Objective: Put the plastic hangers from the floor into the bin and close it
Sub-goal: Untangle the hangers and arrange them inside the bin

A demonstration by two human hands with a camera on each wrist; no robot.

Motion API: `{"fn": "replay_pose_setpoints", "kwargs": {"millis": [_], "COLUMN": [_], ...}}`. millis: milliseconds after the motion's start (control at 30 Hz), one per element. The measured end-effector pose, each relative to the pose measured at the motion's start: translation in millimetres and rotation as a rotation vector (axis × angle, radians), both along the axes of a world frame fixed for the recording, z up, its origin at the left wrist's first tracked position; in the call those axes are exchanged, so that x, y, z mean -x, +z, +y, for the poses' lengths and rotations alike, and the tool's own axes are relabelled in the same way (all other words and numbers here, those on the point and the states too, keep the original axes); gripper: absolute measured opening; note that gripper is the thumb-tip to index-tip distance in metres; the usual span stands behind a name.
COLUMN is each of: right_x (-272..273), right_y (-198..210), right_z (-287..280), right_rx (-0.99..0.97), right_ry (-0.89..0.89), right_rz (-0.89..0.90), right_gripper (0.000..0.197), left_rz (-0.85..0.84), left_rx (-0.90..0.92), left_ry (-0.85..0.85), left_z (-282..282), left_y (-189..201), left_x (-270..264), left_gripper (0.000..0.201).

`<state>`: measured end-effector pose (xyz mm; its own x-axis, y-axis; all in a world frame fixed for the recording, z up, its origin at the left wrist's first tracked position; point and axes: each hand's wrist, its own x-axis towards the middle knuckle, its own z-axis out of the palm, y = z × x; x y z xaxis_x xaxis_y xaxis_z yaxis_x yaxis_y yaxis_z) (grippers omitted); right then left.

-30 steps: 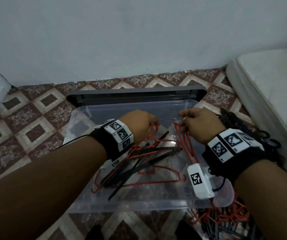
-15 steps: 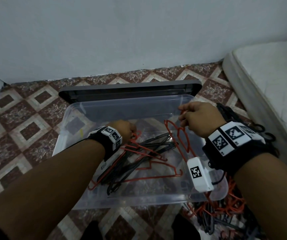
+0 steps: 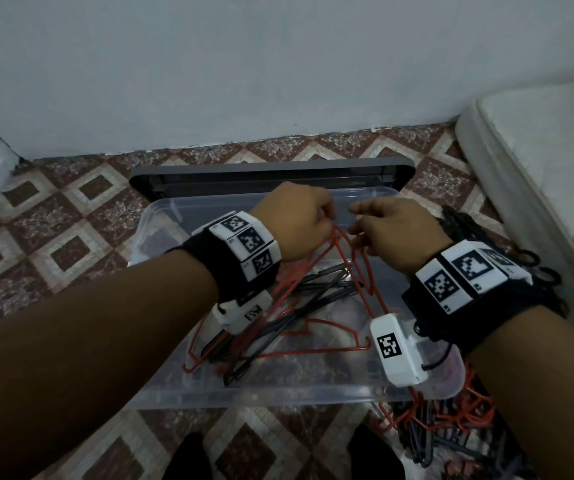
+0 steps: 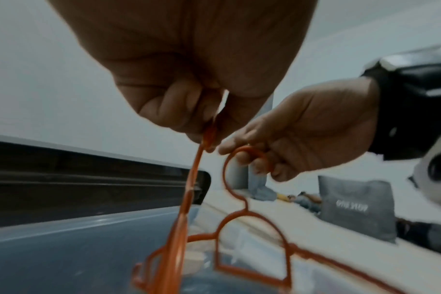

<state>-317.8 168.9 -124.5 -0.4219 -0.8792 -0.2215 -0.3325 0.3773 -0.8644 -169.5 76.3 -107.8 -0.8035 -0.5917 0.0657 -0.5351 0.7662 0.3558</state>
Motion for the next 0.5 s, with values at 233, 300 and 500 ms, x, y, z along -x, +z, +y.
{"fn": "replay_pose_setpoints", "kwargs": {"millis": [233, 300, 500], "right_x": [-7.4, -2.5, -10.3], "right_y": [6.4, 6.1, 3.1], "right_z": [1.9, 4.6, 2.4], "right_rx": [0.029, -0.001, -0.056], "right_ry": [0.022, 0.017, -0.02], "right_rz": [-0.201, -0.153, -0.267], "right_gripper": [0.017, 0.019, 0.023], "left_rz": [0.176, 0.234, 0.077], "left_rx": [-0.78, -0.862, -1.067], "left_ry": [0.066, 0.144, 0.35], "left_z": [25.0, 10.5, -31.0], "left_y": [20.2, 17.1, -30.1], "left_x": [3.9, -10.2, -56.2], "left_gripper": [0.014, 0.012, 0.01]}}
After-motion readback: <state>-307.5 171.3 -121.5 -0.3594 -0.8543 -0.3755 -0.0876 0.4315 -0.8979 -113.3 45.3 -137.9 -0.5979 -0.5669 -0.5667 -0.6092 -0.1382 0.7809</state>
